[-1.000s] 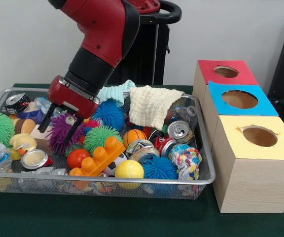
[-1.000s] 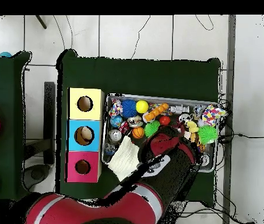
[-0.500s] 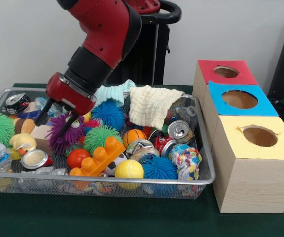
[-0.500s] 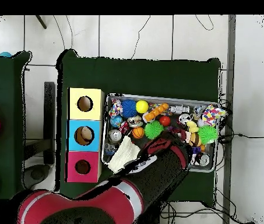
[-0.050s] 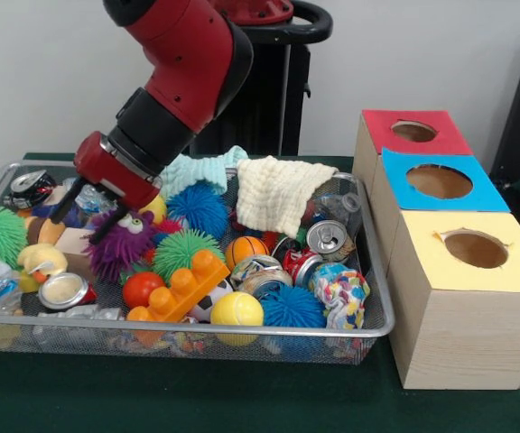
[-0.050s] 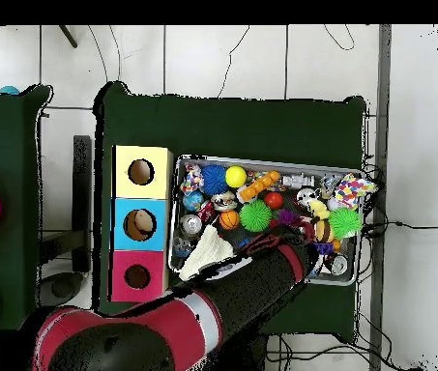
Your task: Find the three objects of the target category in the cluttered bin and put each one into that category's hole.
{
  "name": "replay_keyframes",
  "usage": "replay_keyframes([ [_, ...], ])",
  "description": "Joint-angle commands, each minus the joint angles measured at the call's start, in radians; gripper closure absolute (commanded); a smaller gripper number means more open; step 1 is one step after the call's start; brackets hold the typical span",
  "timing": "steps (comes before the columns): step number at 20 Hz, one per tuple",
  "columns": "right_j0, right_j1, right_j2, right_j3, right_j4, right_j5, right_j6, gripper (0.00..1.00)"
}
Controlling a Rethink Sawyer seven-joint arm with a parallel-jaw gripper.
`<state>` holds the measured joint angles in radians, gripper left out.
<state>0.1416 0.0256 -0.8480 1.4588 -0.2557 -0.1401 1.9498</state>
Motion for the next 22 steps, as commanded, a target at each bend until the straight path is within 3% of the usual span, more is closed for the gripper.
replay_keyframes([
  [1, 0.000, 0.107, 0.035, -0.030, 0.109, -0.069, 0.160, 0.00],
  [11, -0.006, 0.162, 0.026, -0.042, 0.160, -0.143, 0.148, 0.00],
  [22, -0.010, 0.143, 0.039, -0.009, 0.176, -0.277, 0.142, 0.00],
])
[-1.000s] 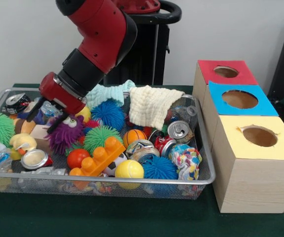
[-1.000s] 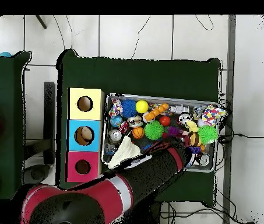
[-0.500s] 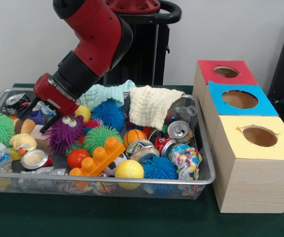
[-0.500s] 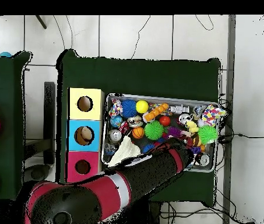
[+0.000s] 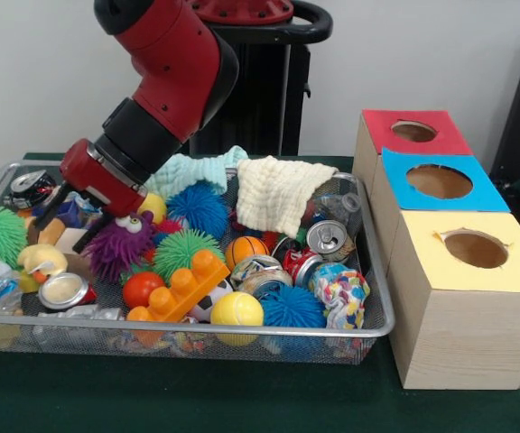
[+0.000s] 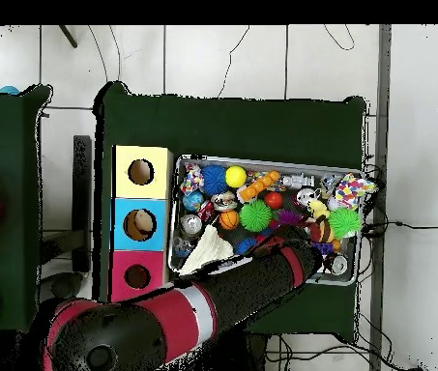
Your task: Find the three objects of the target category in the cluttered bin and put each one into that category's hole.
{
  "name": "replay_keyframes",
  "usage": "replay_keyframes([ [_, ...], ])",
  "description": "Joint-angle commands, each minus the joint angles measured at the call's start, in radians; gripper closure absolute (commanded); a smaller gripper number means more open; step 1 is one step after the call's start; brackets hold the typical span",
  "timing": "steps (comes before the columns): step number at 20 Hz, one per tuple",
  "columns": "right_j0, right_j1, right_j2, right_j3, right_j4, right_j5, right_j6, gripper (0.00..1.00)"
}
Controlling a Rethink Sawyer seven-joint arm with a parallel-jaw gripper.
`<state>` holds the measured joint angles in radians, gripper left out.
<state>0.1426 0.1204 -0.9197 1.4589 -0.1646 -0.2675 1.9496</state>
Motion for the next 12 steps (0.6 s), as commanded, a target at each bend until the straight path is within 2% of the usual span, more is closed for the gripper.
replay_keyframes([
  [1, -0.014, 0.043, 0.117, -0.009, 0.081, -0.154, 0.142, 0.00],
  [8, -0.027, 0.037, 0.137, -0.013, 0.073, -0.168, 0.136, 0.00],
  [12, -0.012, 0.060, 0.103, -0.030, 0.083, -0.103, 0.113, 0.00],
])
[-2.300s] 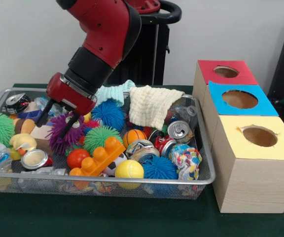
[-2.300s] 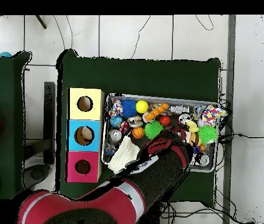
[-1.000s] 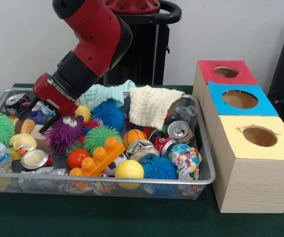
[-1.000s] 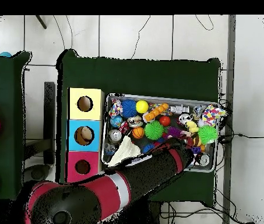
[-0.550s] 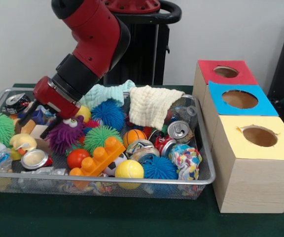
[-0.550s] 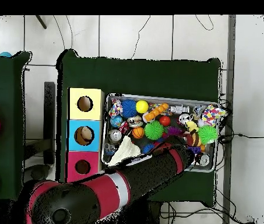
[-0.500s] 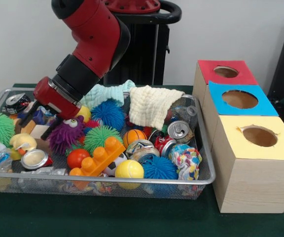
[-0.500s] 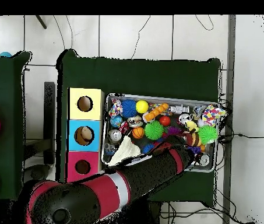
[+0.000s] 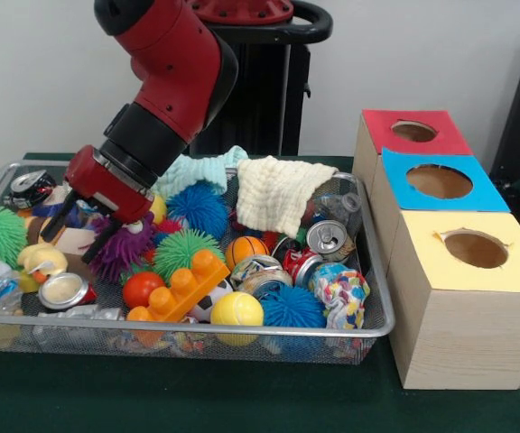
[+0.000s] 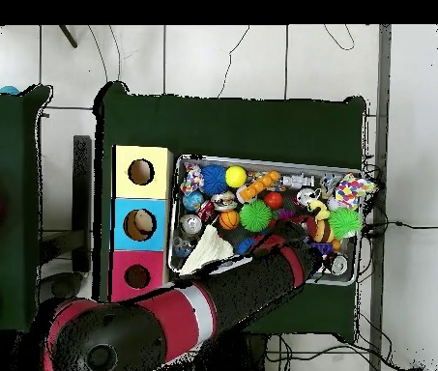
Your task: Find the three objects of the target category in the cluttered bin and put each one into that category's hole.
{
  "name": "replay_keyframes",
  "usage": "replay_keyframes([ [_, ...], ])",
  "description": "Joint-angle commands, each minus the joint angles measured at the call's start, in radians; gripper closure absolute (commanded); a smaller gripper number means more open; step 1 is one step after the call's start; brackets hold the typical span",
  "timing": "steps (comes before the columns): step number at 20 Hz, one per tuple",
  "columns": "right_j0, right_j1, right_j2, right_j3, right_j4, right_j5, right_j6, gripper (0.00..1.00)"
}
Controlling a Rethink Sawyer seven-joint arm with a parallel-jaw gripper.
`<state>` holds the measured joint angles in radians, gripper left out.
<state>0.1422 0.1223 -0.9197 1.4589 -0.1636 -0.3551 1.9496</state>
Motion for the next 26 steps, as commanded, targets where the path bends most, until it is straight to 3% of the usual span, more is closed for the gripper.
replay_keyframes([
  [1, -0.008, 0.062, 0.095, -0.031, 0.083, -0.001, 0.109, 0.00],
  [10, 0.003, 0.112, 0.053, -0.065, 0.122, 0.076, 0.086, 0.00],
  [26, 0.005, 0.175, 0.002, -0.088, 0.183, 0.071, 0.067, 0.00],
])
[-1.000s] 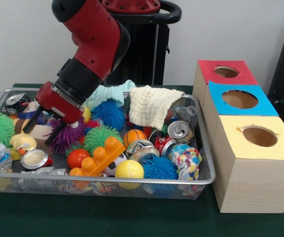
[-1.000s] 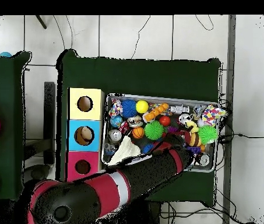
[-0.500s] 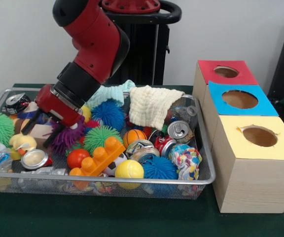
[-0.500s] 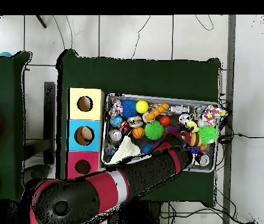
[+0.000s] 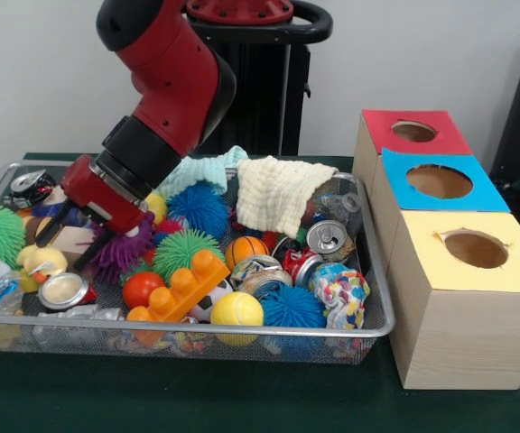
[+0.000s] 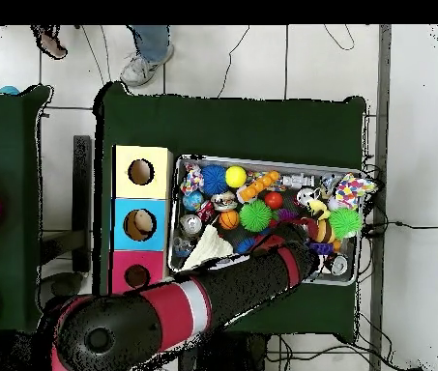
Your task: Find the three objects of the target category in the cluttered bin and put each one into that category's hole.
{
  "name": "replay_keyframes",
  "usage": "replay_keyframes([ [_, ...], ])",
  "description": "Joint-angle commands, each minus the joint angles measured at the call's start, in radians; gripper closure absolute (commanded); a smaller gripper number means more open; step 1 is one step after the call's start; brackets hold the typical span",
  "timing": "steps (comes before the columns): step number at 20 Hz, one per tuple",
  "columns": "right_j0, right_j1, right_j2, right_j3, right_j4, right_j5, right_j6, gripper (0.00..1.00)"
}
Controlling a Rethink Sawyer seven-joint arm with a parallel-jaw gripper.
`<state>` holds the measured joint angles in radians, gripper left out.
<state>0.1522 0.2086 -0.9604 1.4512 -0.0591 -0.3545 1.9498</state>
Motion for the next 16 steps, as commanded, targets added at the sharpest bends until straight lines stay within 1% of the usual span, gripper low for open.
replay_keyframes([
  [1, -0.004, 0.093, 0.039, -0.082, 0.083, 0.070, 0.066, 0.00],
  [5, -0.005, 0.123, 0.021, -0.095, 0.113, 0.059, 0.064, 0.00],
  [12, -0.013, 0.138, 0.021, -0.104, 0.125, 0.033, 0.063, 0.00],
  [16, -0.017, 0.165, 0.004, -0.113, 0.148, 0.019, 0.061, 0.00],
])
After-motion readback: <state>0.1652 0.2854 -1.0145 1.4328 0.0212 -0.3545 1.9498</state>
